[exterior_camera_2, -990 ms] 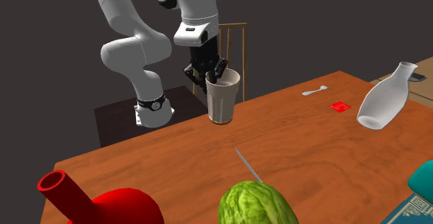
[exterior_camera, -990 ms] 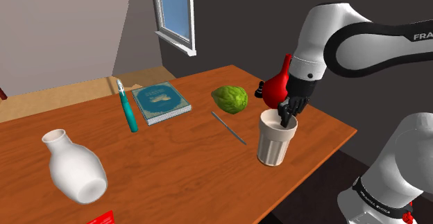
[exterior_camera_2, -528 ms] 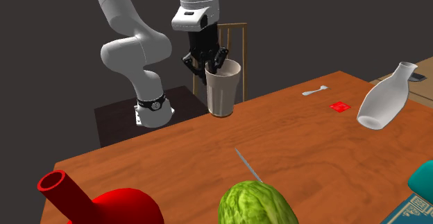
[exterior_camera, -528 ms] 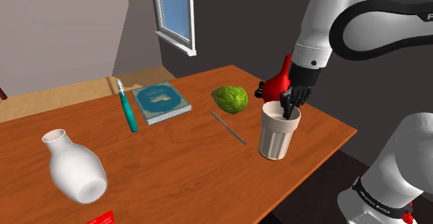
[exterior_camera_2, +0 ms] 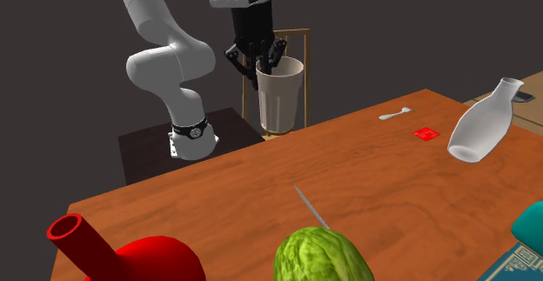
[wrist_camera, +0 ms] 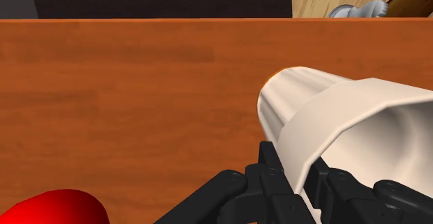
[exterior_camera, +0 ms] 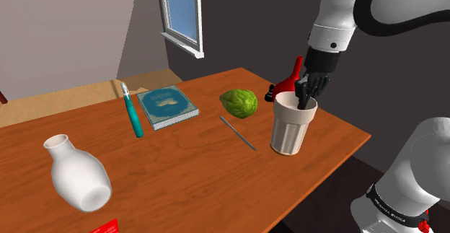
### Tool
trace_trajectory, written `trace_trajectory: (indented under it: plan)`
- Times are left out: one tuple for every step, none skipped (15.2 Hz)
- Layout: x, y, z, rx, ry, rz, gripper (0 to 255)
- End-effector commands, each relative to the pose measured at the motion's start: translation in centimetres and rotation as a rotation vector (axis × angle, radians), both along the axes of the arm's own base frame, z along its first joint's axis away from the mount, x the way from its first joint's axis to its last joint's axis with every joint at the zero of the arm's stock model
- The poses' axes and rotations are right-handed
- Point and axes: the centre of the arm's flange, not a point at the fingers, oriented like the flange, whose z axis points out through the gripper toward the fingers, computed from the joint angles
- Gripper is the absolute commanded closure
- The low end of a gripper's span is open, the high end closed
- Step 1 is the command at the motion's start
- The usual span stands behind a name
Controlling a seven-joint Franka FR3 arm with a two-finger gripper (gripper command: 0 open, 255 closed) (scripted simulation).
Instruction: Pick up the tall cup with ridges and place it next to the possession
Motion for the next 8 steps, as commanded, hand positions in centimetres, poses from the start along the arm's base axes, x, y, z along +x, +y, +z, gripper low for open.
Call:
trace_trajectory:
  plan:
    - [-0.9, 0.7, 2.0, -0.001, -0.034, 0.01, 255]
    - [-0.9, 0.7, 2.6, -0.001, -0.034, 0.01, 255]
    - [-0.9, 0.7, 3.1, -0.001, -0.034, 0.01, 255]
    - [-0.9, 0.7, 3.6, -0.001, -0.034, 0.01, 255]
    - [-0.9, 0.7, 4.2, -0.001, -0.034, 0.01, 255]
    - [-0.9, 0.7, 4.7, -0.001, -0.034, 0.01, 255]
    - [-0.9, 0.7, 5.2, -0.001, -0.034, 0.01, 255]
    - [-0.9, 0.7, 5.7, -0.001, -0.034, 0.01, 255]
